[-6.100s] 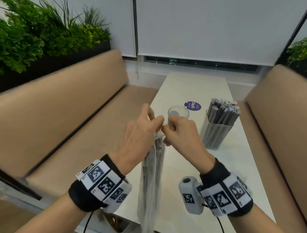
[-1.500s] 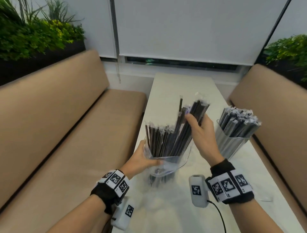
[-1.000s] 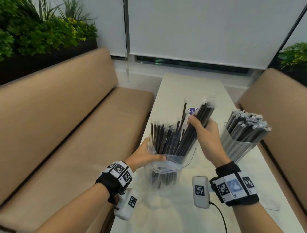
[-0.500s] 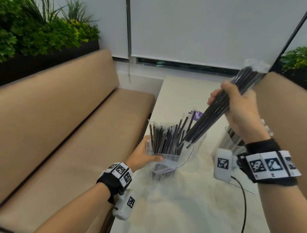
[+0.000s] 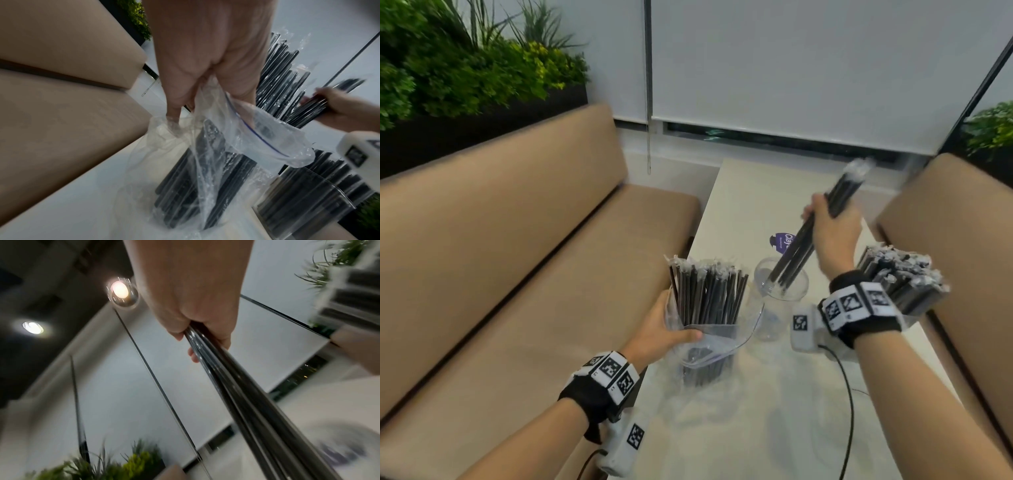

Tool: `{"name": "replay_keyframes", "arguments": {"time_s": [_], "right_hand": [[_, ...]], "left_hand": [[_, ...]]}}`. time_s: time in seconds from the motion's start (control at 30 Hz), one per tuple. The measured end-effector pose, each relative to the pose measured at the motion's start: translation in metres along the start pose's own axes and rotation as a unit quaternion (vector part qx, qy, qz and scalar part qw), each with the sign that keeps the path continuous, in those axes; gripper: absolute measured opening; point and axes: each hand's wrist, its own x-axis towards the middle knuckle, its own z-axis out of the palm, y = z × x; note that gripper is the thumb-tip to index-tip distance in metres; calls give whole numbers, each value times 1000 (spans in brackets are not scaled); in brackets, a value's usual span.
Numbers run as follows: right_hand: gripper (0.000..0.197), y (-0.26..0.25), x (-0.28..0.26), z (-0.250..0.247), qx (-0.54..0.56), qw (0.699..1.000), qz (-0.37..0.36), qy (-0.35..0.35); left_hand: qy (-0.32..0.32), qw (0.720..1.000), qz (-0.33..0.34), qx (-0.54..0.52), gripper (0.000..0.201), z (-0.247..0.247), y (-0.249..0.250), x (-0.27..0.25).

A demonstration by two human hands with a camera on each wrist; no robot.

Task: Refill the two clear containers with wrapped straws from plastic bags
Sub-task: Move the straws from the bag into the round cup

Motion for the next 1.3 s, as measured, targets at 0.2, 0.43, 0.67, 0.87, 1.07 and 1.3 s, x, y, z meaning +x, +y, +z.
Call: {"name": "replay_keyframes", "arguments": {"time_s": [0.2, 0.43, 0.67, 0.87, 1.07, 1.3], "right_hand": [[34, 49, -9, 0, -104, 990, 100, -1], [61, 27, 8, -18, -250, 967, 2, -52], [28, -27, -53, -23, -177, 973, -114, -90], [74, 39, -136, 9, -132, 951, 90, -266], [46, 66, -141, 22, -126, 963, 72, -228], [31, 57, -125, 14, -161, 962, 47, -218]], "left_hand": [[10, 1000, 2, -9, 81, 0, -3, -1], [-4, 1000, 1, 2, 75, 1, -1, 0], [-11, 1000, 13, 11, 72, -1, -3, 2], [-22, 999, 28, 16, 76, 4, -3, -1], [-14, 999, 30, 0, 71, 10, -6, -5], [-25, 999, 21, -14, 76, 9, -1, -4]]}}
